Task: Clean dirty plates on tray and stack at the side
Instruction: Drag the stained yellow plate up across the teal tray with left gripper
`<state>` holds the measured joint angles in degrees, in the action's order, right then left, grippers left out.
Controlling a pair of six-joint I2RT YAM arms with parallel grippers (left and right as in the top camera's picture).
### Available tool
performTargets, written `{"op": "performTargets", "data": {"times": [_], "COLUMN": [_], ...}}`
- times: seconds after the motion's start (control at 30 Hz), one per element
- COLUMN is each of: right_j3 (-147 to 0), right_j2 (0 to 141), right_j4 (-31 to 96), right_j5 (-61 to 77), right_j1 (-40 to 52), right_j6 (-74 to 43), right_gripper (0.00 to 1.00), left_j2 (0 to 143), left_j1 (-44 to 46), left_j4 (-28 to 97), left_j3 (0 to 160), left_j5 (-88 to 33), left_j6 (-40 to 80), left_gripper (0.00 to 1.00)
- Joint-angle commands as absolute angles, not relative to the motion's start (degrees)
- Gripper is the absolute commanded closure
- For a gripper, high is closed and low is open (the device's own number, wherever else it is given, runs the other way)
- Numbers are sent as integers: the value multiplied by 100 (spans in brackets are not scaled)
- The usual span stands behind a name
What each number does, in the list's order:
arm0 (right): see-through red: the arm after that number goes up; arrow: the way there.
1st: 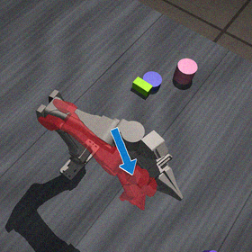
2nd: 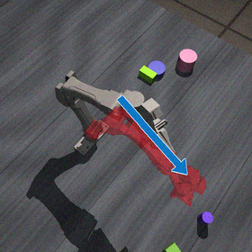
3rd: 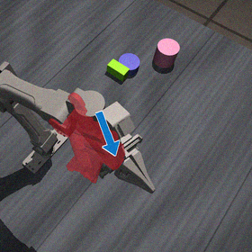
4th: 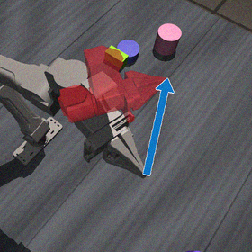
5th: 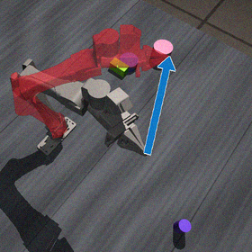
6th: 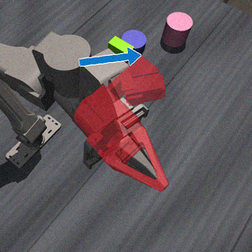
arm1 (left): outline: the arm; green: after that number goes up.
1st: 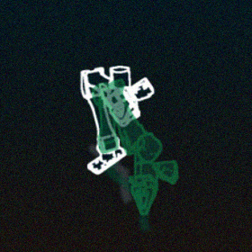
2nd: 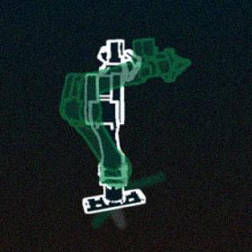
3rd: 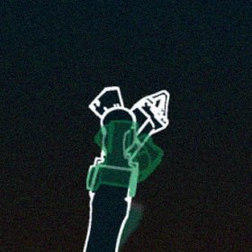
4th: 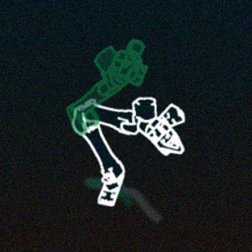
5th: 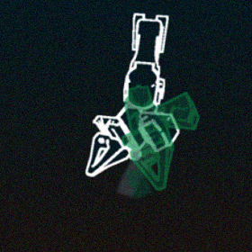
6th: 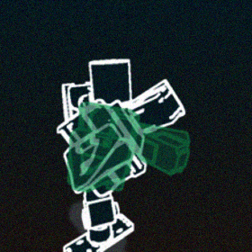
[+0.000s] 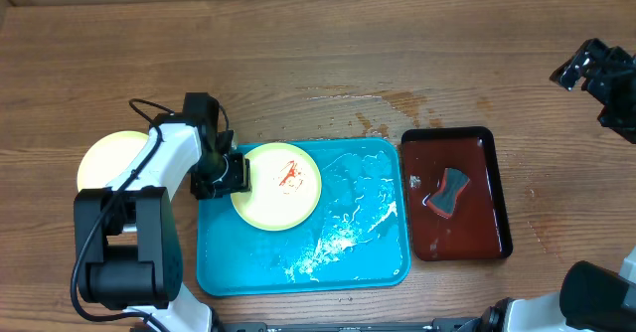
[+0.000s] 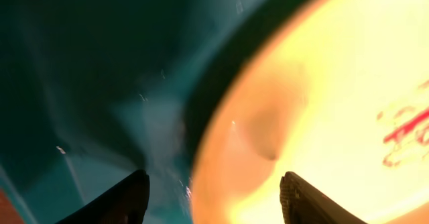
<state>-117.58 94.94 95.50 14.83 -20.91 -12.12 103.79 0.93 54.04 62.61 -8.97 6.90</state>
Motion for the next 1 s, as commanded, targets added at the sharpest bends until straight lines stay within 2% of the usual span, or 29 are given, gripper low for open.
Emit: {"op": "performTargets", "data": {"times": [0.0,0.27,0.37,0.57,0.6,0.67,0.77,0.8,0.87,0.97], "right_j3": [-11725,-11725,-11725,-11725,-11725,-11725,-11725,-11725,-11725,-11725], "right_j2": [9480,9480,9480,9480,9480,9480,9480,9480,9480,9480], "right_j4": [9507,9487,9489,9487,9487,9487,9489,9487,9491,9496], "right_j5": [1535,1535,1535,1535,1538,1535,1538,1538,1538,1538], "right_j1": [-2058,-2058,-2058,-2058,-2058,-2058,-2058,-2058,-2058,-2058], "right_j6": [-1168,-1168,-1164,-1146,-1149,-1146,-1146,-1146,-1146,-1149], "right_gripper": [0,0,0,0,0,0,0,0,0,0], "left_j2": [10477,10477,10477,10477,10477,10477,10477,10477,10477,10477], "left_j1": [209,281,281,305,305,305,305,303,303,303], "left_j4": [5693,6335,6359,6182,6117,5972,5577,5295,5033,4851], "left_j3": [6351,6346,6337,6025,5940,5756,5465,5315,5214,5190], "left_j5": [-1059,-1166,-1210,-1214,-1216,-1269,-1509,-1507,-1485,-1387], "left_j6": [843,1693,2191,3262,3457,3905,4351,4560,4668,4821], "left_gripper": [36,37,30,35,41,61,61,68,93,96]}}
